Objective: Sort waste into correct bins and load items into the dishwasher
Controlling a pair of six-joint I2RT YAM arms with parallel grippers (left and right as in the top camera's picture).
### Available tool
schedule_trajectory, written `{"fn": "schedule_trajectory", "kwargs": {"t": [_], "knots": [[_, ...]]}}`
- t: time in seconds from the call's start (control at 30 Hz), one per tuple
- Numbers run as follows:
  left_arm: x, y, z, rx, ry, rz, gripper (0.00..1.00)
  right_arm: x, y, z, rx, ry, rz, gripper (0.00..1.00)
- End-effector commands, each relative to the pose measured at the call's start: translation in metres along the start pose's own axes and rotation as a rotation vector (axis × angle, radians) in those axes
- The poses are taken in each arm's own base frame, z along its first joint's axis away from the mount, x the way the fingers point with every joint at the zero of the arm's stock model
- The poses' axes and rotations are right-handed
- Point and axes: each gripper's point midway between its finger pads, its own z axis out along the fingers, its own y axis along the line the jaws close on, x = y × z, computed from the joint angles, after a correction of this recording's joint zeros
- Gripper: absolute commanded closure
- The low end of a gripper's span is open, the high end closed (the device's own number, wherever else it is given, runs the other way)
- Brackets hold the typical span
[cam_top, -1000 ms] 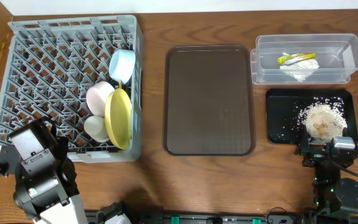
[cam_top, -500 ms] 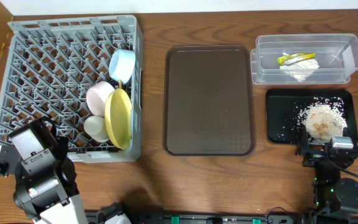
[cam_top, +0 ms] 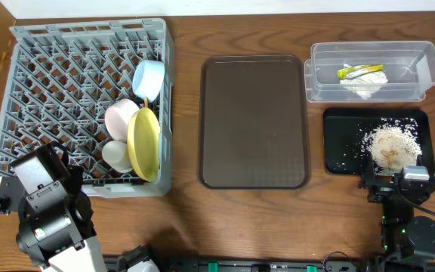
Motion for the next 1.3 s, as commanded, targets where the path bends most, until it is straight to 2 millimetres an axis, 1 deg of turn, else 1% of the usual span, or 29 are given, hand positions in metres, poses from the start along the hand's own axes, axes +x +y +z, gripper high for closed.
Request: {"fn": "schedule_trajectory", "kwargs": {"t": [0.0,0.2,0.33,0.43,0.53,0.63,0.7,0.77,0.87,1.03,1.17,1.27], "knots": [[-0.005,0.002,-0.003,-0.006,-0.016,-0.016,0.05,0.001,-0.004,0.000,0.019,0.001,-0.015,0.01],[-0.002,0.004,-0.003,-0.017,-0.006,-0.009,0.06,0.001,-0.004,0.000,0.019,0.001,-0.015,0.01],[0.003,0.005,0.003,-0.040,0.026,0.010,0.06,0.001,-0.004,0.000,0.019,0.001,-0.015,0.01],[0.015,-0.004,0.005,-0.002,0.084,0.020,0.06,0.001,-0.004,0.000,0.019,0.001,-0.015,0.01],[0.026,-0.015,0.007,0.048,0.093,0.059,0.06,0.001,-0.004,0.000,0.019,0.001,-0.015,0.01],[0.035,-0.038,0.005,0.153,0.064,0.122,0.06,0.001,-0.004,0.000,0.019,0.001,-0.015,0.01],[0.043,-0.061,0.004,0.261,0.029,0.189,0.06,0.000,-0.004,0.000,0.019,0.001,-0.015,0.01],[0.055,-0.079,0.003,0.360,-0.006,0.262,0.06,0.000,-0.004,0.000,0.019,0.001,-0.015,0.01],[0.075,-0.094,0.004,0.482,-0.058,0.345,0.06,0.001,-0.004,0.000,0.019,0.001,-0.015,0.01],[0.111,-0.100,0.016,0.595,-0.108,0.459,0.06,0.000,-0.004,0.000,0.019,0.001,-0.015,0.01],[0.132,-0.099,0.028,0.672,-0.127,0.458,0.06,0.001,-0.004,0.000,0.019,0.001,-0.015,0.01],[0.148,-0.104,0.027,0.792,-0.138,0.474,0.06,0.001,-0.004,0.000,0.019,0.001,-0.015,0.01]]}}
